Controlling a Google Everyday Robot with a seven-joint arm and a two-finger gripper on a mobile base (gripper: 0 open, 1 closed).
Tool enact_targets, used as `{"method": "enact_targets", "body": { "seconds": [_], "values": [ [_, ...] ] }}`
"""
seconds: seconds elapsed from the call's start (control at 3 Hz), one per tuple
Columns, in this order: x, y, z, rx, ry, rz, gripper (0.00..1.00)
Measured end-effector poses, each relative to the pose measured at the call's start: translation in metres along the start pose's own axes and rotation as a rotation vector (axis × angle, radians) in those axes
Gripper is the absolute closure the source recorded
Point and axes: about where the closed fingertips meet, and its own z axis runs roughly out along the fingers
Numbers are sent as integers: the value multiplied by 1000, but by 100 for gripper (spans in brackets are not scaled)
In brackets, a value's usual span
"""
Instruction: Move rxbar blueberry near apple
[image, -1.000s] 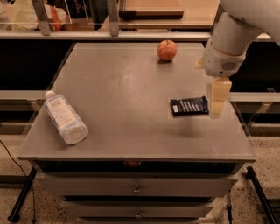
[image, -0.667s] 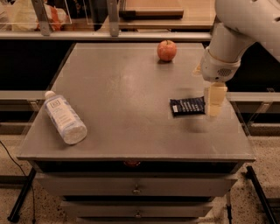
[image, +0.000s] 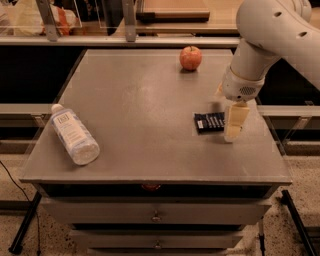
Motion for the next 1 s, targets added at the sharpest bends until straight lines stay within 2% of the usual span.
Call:
{"method": "enact_targets", "body": {
  "seconds": [0.33,1.0],
  "values": [
    [-4,1,6,-12,-4,2,39],
    [-6,0,-10,-12,-4,2,87]
  ]
}}
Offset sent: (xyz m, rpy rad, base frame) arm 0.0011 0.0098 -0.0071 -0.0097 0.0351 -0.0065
